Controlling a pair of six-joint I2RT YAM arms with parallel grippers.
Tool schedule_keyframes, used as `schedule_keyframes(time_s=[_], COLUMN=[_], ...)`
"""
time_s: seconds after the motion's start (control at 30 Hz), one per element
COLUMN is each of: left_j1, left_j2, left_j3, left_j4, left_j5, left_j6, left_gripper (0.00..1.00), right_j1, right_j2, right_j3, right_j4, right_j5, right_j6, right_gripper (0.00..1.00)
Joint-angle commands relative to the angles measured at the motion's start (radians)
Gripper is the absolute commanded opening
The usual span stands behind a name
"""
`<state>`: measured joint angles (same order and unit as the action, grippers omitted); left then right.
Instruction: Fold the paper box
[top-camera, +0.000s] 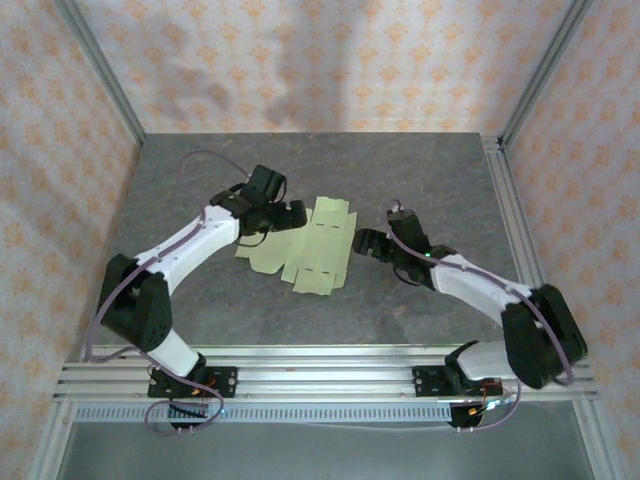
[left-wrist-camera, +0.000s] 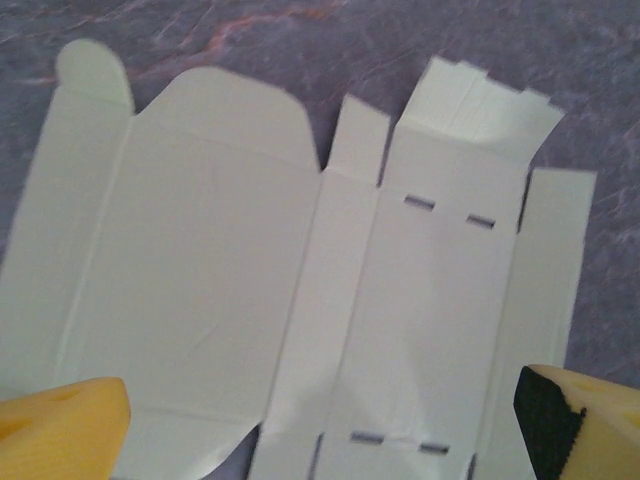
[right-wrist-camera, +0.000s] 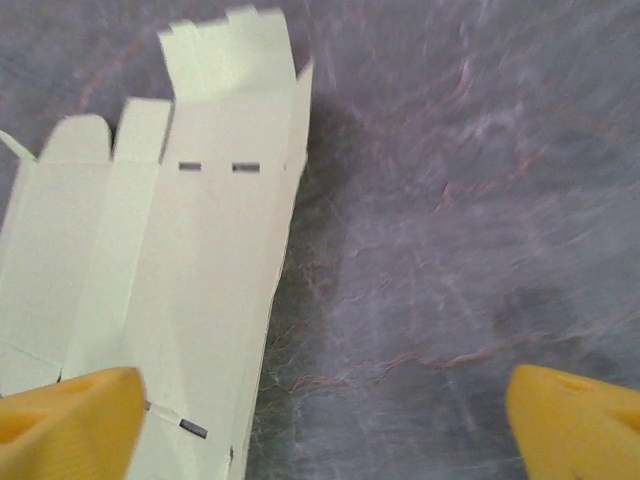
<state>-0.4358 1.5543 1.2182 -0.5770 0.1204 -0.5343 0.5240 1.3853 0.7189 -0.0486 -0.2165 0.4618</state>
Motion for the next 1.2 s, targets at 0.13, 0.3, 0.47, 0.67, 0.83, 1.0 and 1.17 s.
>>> schedule_keyframes(time_s=[0.13, 0.3, 0.47, 0.67, 0.83, 1.0, 1.17], left_j1=[0.026, 0.029, 0.028, 0.023, -0.017, -0.087, -0.115], left_j2=[-0.133, -0.151, -0.153, -0.166, -0.161, -0.129, -0.055], left_j3=[-0.143, -0.196, -0.219, -0.247, -0.278, -0.283, -0.294], left_j4=[-0.038, -0.002, 0.031, 0.077, 0.106, 0.129, 0.234], left_j5=[-0.007, 0.007, 0.032, 0.091, 0.111, 0.115, 0.198], left_j6=[0.065, 0.056, 0.032, 0.034, 0.033, 0.006, -0.079], left_gripper=[1.0, 1.0, 1.0, 1.0, 1.0, 1.0, 0.91], right_j1=[0.075, 0.088, 0.088, 0.074, 0.004, -0.055, -0.057], right_j2=[0.231, 0.337, 0.358, 0.299, 0.225, 0.167, 0.154], right_j3=[0.127, 0.187, 0.188, 0.213, 0.223, 0.236, 0.229], right_j4=[0.053, 0.068, 0.086, -0.108, -0.322, -0.444, -0.411], right_j5=[0.036, 0.025, 0.019, 0.018, -0.042, -0.029, -0.02], right_j6=[0.106, 0.137, 0.131, -0.075, -0.27, -0.363, -0.325], right_gripper=[0.69, 0.44, 0.03, 0.0, 0.0, 0.0, 0.07])
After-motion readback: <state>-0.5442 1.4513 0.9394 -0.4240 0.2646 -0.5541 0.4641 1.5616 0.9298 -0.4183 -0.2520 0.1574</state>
